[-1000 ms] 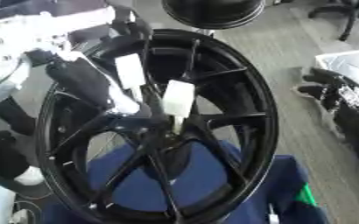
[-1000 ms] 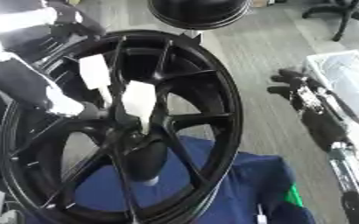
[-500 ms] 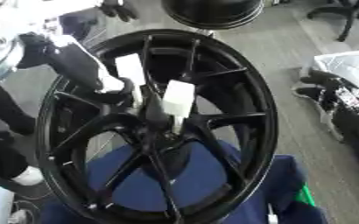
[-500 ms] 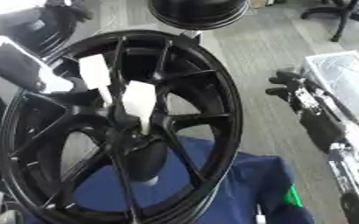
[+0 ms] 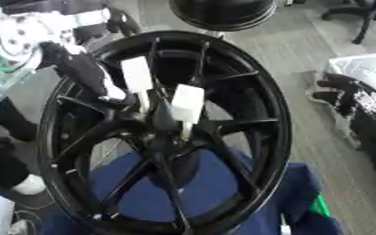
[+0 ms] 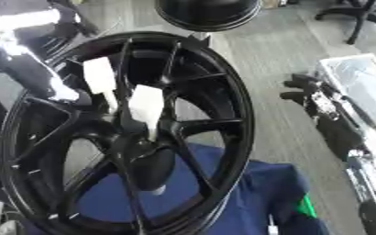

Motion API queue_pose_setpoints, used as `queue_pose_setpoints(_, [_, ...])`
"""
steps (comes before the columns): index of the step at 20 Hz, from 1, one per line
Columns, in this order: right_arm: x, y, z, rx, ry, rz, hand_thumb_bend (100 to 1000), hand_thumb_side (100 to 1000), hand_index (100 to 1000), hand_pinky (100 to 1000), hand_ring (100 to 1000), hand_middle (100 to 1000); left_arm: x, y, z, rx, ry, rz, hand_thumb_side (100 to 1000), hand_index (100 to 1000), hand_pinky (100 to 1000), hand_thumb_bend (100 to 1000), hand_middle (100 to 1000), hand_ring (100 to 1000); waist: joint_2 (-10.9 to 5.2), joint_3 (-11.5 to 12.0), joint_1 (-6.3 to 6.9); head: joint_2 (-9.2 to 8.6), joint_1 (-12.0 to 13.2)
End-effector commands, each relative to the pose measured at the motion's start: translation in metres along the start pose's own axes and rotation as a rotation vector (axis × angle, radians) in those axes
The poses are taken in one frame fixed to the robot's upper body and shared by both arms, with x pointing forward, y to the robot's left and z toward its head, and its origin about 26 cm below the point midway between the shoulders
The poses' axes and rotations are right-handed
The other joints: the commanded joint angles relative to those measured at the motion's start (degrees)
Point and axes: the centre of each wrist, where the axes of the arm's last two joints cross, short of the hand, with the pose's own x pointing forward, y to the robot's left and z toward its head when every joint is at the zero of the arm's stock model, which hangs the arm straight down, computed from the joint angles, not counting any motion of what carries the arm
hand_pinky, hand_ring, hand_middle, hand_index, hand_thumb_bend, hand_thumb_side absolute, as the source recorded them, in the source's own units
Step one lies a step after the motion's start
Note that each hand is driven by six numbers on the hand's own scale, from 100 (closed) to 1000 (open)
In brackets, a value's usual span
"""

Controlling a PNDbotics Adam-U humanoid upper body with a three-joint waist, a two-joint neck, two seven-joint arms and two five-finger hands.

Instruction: Pull the pin out of the wheel hub.

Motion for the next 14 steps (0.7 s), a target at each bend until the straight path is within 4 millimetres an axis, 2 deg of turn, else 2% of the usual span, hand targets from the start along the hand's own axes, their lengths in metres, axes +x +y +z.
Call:
queue_pose_setpoints(1, [0.0075, -0.0052, -0.0032, 0.015, -0.005, 0.037, 100, 675, 863, 1000, 796, 806, -0.0007, 0.0097, 0.0025, -0.008, 0.029, 0.014, 100, 901, 913, 597, 832, 943, -1.03, -0.06, -0.38, -0.47, 0.31])
queue_pose_setpoints(14, [0.0069, -0.0041, -0.0040, 0.021, -0.003, 0.042, 100, 669, 861, 1000, 794, 805, 0.0023, 0.0023, -0.0054, -0.013, 0.031, 0.018, 100, 895, 909, 571, 828, 939, -0.98, -0.20, -0.48, -1.28, 0.91])
